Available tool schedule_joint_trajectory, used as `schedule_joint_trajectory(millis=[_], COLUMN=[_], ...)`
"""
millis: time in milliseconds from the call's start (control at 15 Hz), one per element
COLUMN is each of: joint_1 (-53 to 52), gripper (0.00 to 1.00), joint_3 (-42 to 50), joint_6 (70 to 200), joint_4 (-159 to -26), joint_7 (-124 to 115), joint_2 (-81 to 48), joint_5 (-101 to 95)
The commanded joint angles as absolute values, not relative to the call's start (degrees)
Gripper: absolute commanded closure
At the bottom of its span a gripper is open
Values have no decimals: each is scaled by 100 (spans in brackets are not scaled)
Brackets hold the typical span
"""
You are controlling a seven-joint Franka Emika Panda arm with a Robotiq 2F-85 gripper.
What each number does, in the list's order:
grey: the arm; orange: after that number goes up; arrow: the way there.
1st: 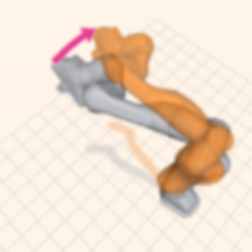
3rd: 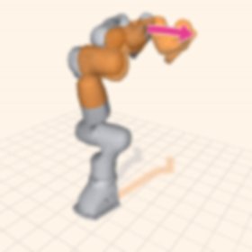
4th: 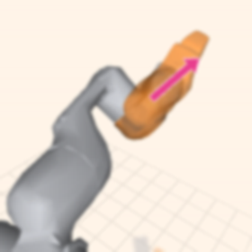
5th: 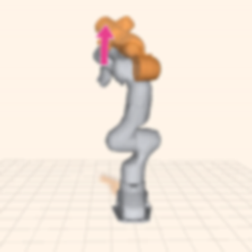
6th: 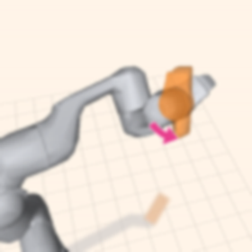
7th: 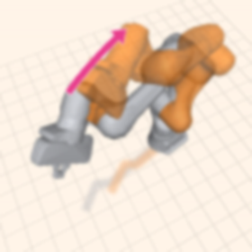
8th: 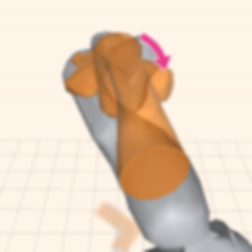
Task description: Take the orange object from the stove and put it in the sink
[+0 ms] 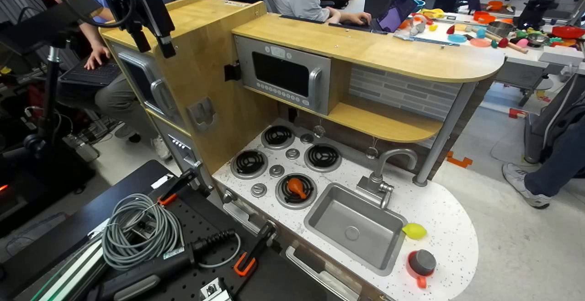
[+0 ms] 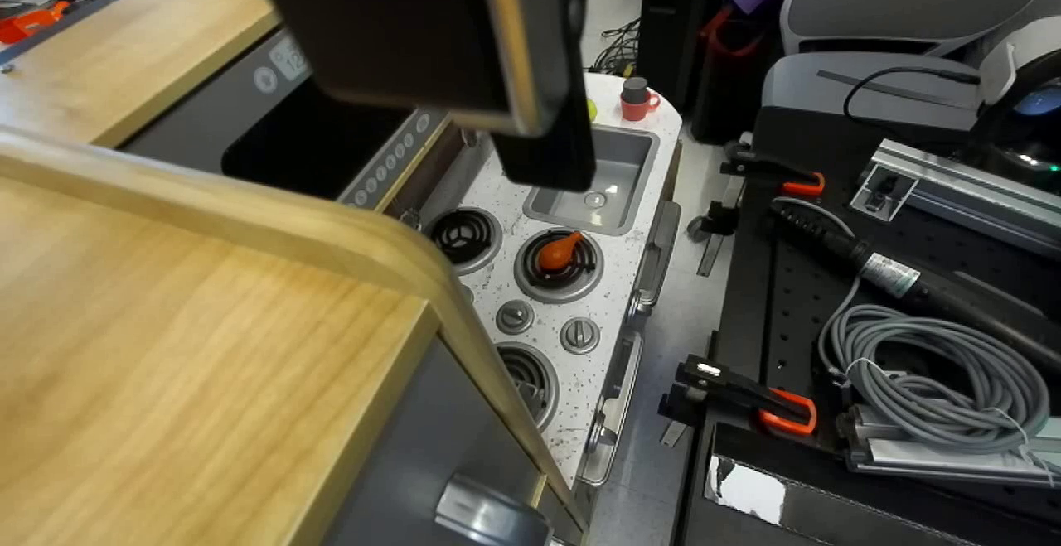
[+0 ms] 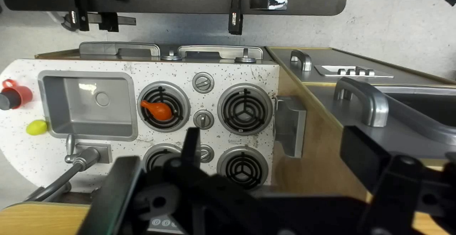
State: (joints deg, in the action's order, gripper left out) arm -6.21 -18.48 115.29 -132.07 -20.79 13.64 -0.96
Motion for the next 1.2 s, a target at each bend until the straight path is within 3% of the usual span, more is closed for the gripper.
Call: schedule_joint_trajectory(millis=[0,467,1133], joint_1=[-769,-673,-135], gripper=[0,0,0], joint_3=[-1708,-1418,-111], joint_6=[11519,11772,13892], joint_4=[-13200,-13366,-14280], joint_7=[-2108,-1442,637], joint_2=[1352,1368,928], joint_5=[-134,-234,-363])
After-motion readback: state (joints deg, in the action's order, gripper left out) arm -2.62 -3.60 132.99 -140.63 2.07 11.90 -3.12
